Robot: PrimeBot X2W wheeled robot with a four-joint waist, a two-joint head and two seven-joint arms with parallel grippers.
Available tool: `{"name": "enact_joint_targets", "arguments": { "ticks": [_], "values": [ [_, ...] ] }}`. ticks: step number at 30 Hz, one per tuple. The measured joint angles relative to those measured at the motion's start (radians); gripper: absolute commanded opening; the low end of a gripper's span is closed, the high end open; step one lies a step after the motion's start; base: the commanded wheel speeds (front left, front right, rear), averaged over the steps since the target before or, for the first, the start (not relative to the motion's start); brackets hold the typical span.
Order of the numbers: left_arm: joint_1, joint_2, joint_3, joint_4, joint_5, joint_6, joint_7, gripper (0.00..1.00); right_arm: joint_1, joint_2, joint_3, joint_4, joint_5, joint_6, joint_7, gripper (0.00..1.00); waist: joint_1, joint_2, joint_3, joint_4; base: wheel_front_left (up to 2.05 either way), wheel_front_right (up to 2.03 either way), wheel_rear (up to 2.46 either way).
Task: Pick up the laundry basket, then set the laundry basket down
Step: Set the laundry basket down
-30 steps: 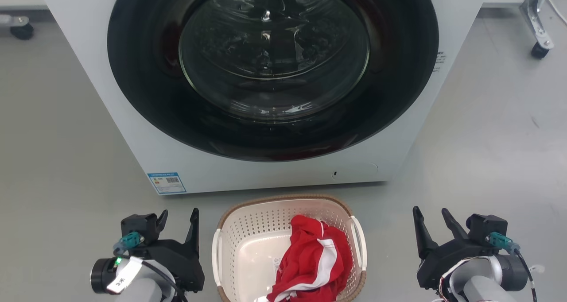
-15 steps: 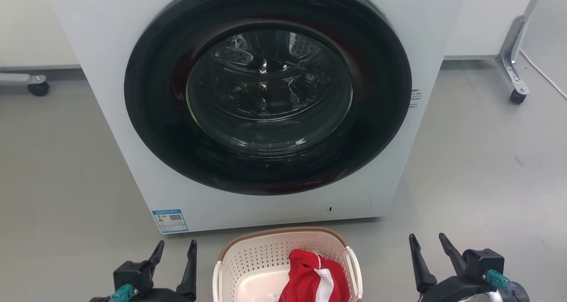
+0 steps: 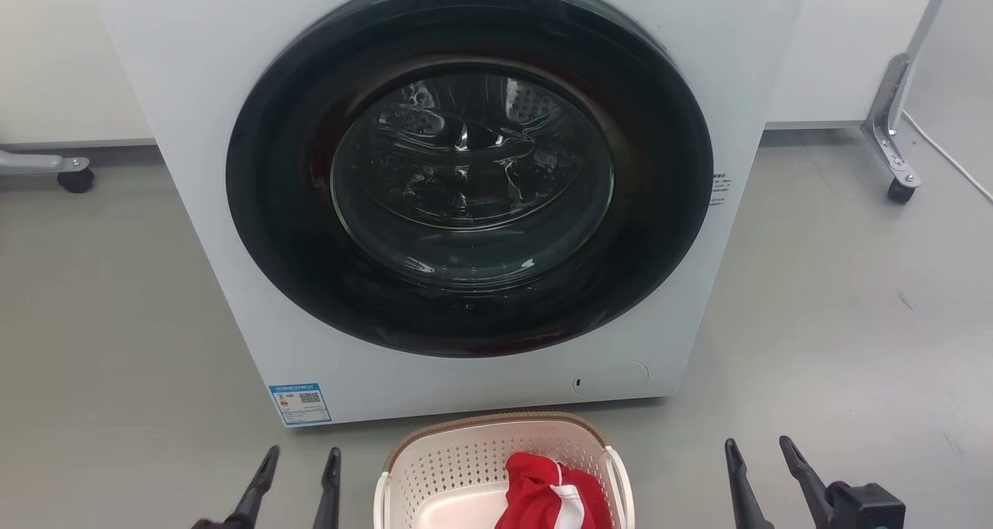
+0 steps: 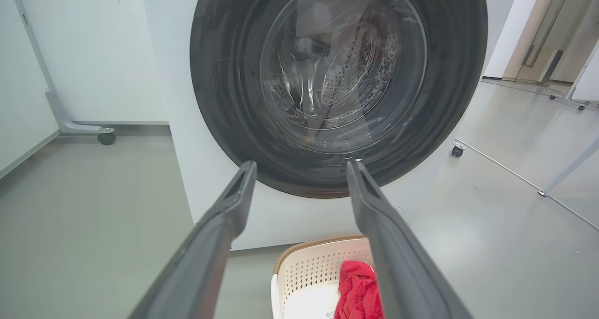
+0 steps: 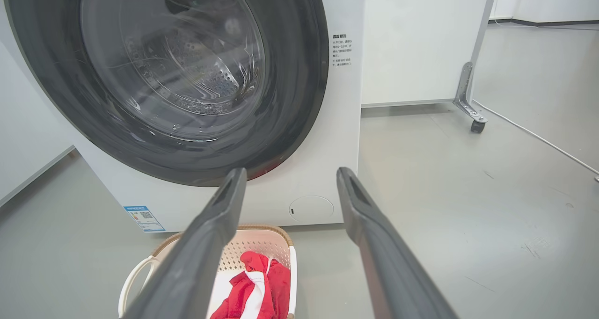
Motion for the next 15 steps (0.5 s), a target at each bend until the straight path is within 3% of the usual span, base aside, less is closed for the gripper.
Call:
{"name": "enact_joint_targets", "arguments": {
  "ticks": [15],
  "values": [
    [0.126, -0.053, 0.135, -0.098, 0.083, 0.000, 0.000, 1.00, 0.095, -0.018, -0.032, -0.123, -0.026, -0.020, 0.000, 1.00, 0.0000, 0.0000, 0.009, 0.005, 0.00, 0.00, 0.00]
  ]
}}
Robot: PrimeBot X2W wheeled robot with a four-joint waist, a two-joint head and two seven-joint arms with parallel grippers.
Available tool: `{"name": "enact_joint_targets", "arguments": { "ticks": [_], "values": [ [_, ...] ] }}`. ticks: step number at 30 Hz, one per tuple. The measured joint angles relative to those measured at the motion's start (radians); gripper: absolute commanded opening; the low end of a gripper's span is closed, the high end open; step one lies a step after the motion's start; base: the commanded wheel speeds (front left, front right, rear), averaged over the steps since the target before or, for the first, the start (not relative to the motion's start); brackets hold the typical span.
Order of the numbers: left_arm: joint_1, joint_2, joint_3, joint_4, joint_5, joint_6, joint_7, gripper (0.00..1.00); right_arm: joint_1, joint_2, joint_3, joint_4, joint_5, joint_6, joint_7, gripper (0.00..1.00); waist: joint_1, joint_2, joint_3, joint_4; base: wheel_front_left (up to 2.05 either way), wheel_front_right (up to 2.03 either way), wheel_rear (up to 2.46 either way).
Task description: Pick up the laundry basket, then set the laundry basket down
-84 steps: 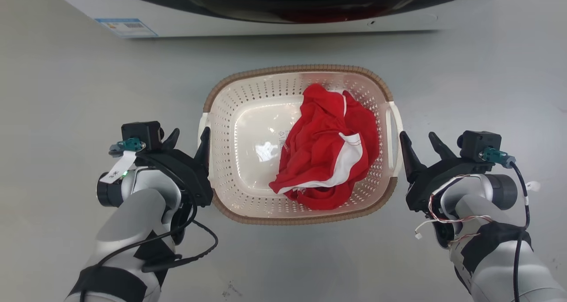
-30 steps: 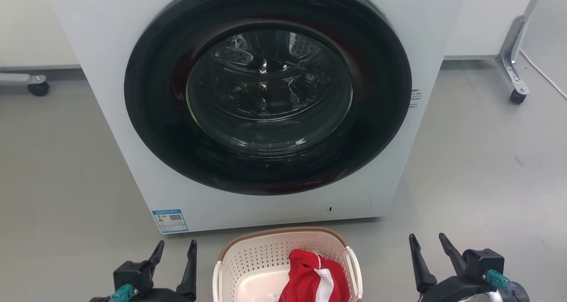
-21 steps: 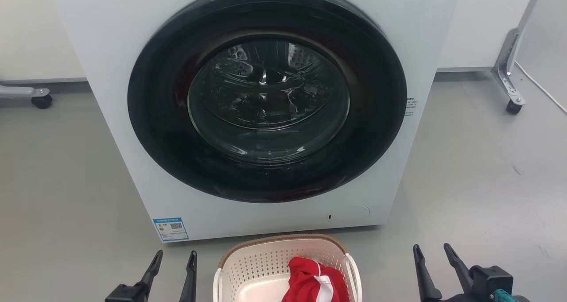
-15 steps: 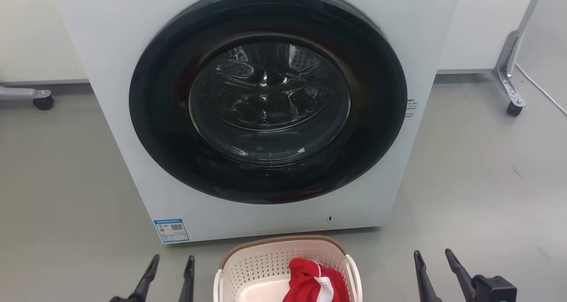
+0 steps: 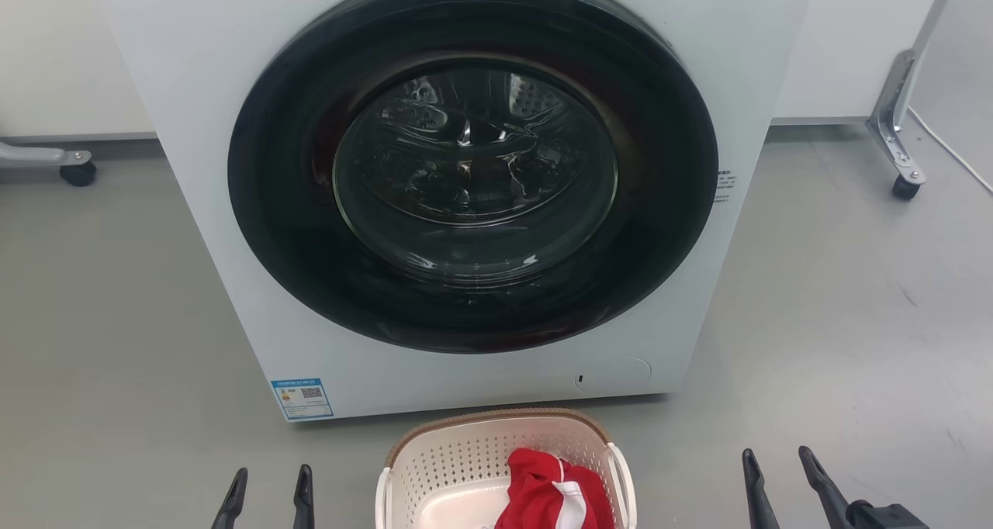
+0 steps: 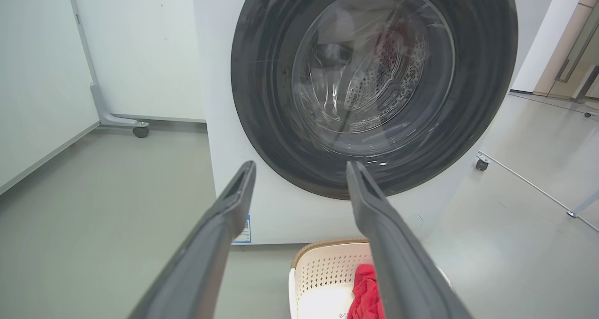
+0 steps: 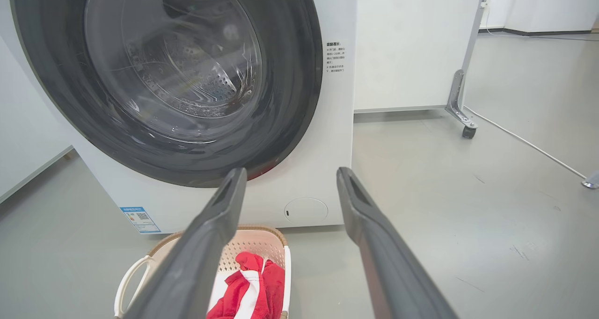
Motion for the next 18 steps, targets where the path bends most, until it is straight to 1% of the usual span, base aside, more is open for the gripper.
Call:
{"name": "enact_joint_targets", "arguments": {
  "ticks": [4, 18],
  "values": [
    [0.008, -0.014, 0.018, -0.014, 0.008, 0.000, 0.002, 1.00, 0.006, -0.002, -0.006, -0.015, -0.002, -0.005, 0.000, 1.00, 0.0000, 0.0000, 0.003, 0.001, 0.00, 0.00, 0.00],
    [0.037, -0.040, 0.051, -0.053, 0.054, 0.000, 0.061, 1.00, 0.029, -0.002, -0.023, -0.041, -0.011, -0.009, 0.002, 1.00, 0.0000, 0.0000, 0.009, 0.000, 0.00, 0.00, 0.00]
  ]
}}
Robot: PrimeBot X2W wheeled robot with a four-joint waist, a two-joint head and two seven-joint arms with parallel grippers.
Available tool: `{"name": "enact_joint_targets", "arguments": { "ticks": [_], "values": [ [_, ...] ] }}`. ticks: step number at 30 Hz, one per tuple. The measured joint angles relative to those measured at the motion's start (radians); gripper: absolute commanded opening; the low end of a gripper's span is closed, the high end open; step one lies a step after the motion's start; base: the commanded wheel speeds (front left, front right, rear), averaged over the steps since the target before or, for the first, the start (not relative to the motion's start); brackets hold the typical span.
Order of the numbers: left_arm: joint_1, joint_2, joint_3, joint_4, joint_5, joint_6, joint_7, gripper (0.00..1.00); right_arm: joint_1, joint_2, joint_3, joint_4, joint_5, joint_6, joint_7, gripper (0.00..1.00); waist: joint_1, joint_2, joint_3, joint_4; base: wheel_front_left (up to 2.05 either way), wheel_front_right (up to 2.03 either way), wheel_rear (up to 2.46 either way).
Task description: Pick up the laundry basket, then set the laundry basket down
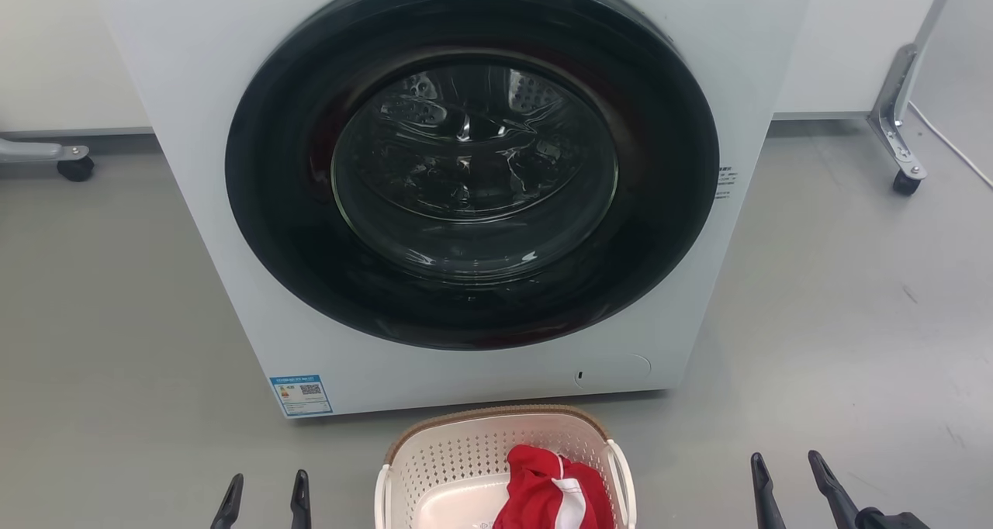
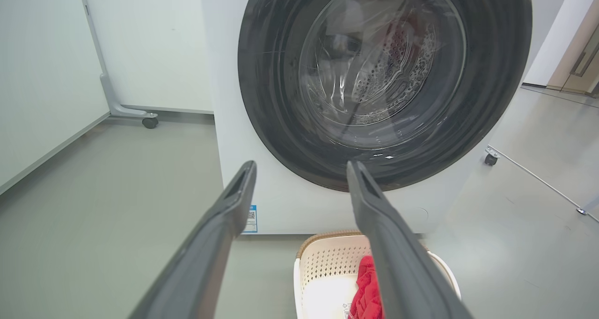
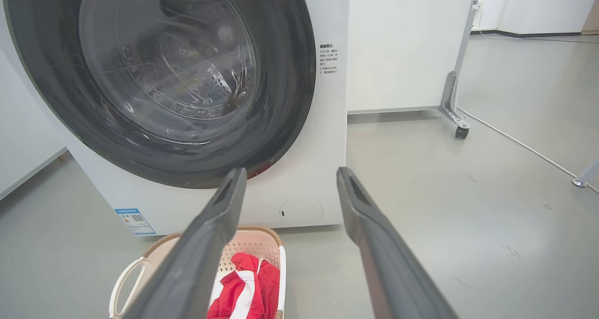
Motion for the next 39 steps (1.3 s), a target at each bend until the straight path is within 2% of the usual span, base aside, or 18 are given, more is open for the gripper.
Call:
{"name": "enact_joint_targets", "arguments": {
  "ticks": [16, 17, 26, 39],
  "values": [
    [0.018, -0.016, 0.025, -0.037, 0.041, 0.000, 0.056, 1.00, 0.006, 0.001, -0.005, -0.025, -0.025, -0.005, 0.019, 1.00, 0.0000, 0.0000, 0.003, -0.004, 0.00, 0.00, 0.00],
    [0.018, -0.016, 0.025, -0.040, 0.043, 0.000, 0.057, 0.00, 0.007, 0.001, -0.006, -0.026, -0.025, -0.005, 0.019, 0.00, 0.0000, 0.0000, 0.003, -0.004, 0.00, 0.00, 0.00],
    [0.024, -0.030, 0.026, 0.009, 0.017, -0.011, 0.065, 0.00, 0.026, 0.021, -0.020, 0.014, 0.008, 0.004, 0.033, 0.00, 0.0000, 0.0000, 0.004, -0.003, 0.00, 0.00, 0.00],
    [0.012, -0.037, 0.064, 0.040, -0.169, -0.040, 0.101, 0.00, 0.020, 0.041, -0.076, 0.026, 0.184, 0.035, 0.081, 0.00, 0.0000, 0.0000, 0.005, 0.003, 0.00, 0.00, 0.00]
  ]
}}
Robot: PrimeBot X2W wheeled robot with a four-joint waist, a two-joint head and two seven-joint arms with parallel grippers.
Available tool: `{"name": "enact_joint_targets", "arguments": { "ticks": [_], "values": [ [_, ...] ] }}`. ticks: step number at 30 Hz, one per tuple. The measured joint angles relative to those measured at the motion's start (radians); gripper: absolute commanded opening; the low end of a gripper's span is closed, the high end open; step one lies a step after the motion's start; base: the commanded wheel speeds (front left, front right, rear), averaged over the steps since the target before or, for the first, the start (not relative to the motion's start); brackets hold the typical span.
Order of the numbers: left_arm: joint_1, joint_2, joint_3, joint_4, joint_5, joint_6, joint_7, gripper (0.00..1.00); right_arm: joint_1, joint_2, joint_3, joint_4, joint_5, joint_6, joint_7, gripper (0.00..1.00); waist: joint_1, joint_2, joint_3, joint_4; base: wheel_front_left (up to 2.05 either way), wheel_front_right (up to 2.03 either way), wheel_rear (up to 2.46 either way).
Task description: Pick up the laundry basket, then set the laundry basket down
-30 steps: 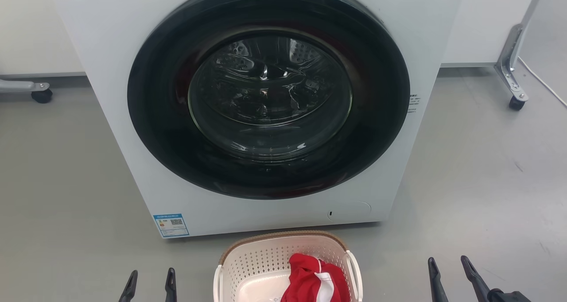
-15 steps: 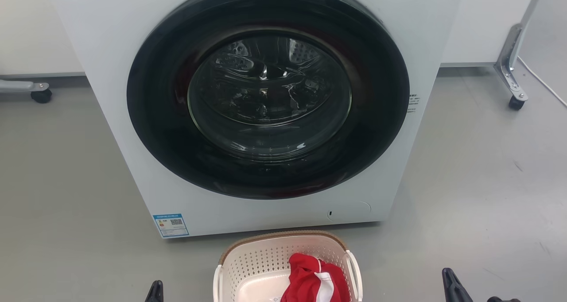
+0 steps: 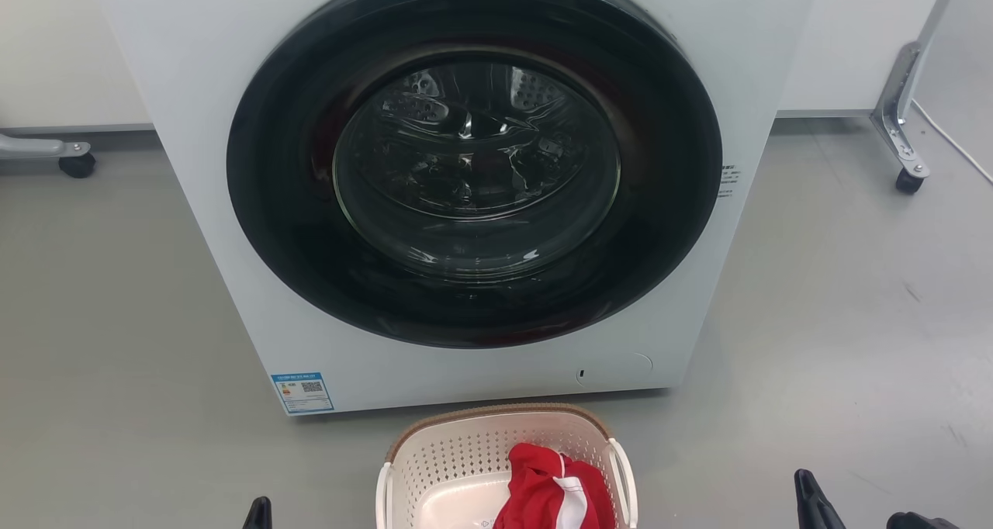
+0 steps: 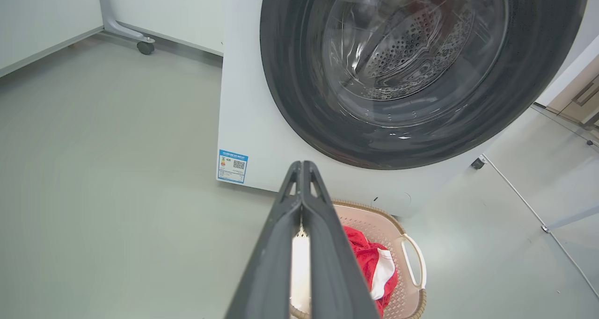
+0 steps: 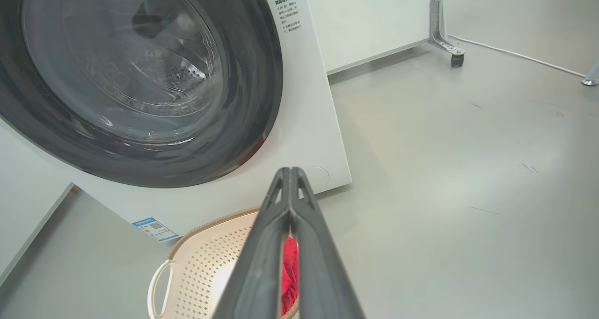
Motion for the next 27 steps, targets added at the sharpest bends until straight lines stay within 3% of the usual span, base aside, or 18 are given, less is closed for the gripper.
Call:
{"name": "enact_joint_targets", "arguments": {
  "ticks": [27],
  "values": [
    [-0.066, -0.026, 0.072, 0.070, -0.356, -0.065, 0.069, 0.00, -0.039, 0.038, -0.116, 0.022, 0.347, 0.066, 0.096, 0.00, 0.0000, 0.0000, 0.002, 0.010, 0.00, 0.00, 0.00]
  ]
}}
